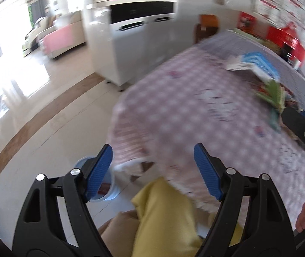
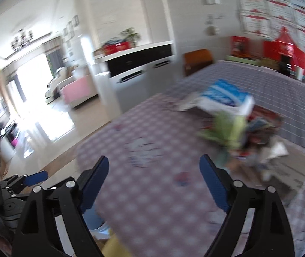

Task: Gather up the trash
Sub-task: 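Move both open grippers back over the table trash, then grasp the green plant sprig with the right gripper while the left grasps the cardboard box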

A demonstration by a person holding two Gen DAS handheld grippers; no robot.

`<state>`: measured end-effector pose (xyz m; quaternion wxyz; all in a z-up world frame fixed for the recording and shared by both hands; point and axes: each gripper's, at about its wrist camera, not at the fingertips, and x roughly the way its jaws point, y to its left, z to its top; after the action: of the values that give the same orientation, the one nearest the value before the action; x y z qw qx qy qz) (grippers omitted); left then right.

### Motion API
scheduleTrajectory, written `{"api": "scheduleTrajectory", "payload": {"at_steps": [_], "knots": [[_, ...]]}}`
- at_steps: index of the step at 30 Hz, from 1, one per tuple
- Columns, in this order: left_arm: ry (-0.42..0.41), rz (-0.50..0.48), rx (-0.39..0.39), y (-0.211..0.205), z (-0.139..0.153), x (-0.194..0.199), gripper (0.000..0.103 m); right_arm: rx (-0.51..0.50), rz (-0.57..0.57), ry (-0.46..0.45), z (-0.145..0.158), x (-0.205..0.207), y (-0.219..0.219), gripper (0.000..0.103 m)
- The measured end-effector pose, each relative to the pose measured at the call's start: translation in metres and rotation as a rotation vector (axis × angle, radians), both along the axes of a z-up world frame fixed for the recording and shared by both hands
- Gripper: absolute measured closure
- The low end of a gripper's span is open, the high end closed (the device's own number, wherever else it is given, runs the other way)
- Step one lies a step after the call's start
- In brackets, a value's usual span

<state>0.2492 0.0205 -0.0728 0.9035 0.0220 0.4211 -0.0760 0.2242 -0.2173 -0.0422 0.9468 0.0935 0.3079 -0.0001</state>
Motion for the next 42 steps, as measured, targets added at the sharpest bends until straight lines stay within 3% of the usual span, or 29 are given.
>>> {"api": "scheduleTrajectory", "payload": {"at_steps": [10,17,20,27,29,31,37,42], "knots": [[-0.018,-0.192,-0.015,-0.097,0.012,0.014,0.026,0.071,-0.166,0.061,-0.017,0.010,-0.089,0.018],[-0.010,-0.236,-0.039,-0.117,0.011,0.035,0.026,0.103,-0.172,0.085,-0.025,0.044,-0.096,0.019],[-0.006,-0.228,-0.049,-0.113,0.008,0.047,0.026,0.047,-0.169,0.097,-0.029,0.059,-0.087,0.032],[0.028,-0.172,-0.058,-0.087,-0.009,0.068,0.026,-0.048,-0.212,0.200,-0.059,0.104,-0.077,0.053],[0.034,-0.160,-0.048,-0.080,-0.014,0.071,0.026,-0.057,-0.238,0.203,-0.064,0.107,-0.080,0.084],[0.041,-0.153,-0.047,-0.074,-0.018,0.072,0.026,-0.023,-0.260,0.194,-0.063,0.105,-0.088,0.090],[0.043,-0.152,-0.054,-0.074,-0.017,0.072,0.026,0.091,-0.269,0.090,-0.036,0.072,-0.102,0.094],[0.035,-0.215,-0.074,-0.098,-0.008,0.061,0.026,0.125,-0.272,-0.023,0.001,0.030,-0.116,0.094]]}}
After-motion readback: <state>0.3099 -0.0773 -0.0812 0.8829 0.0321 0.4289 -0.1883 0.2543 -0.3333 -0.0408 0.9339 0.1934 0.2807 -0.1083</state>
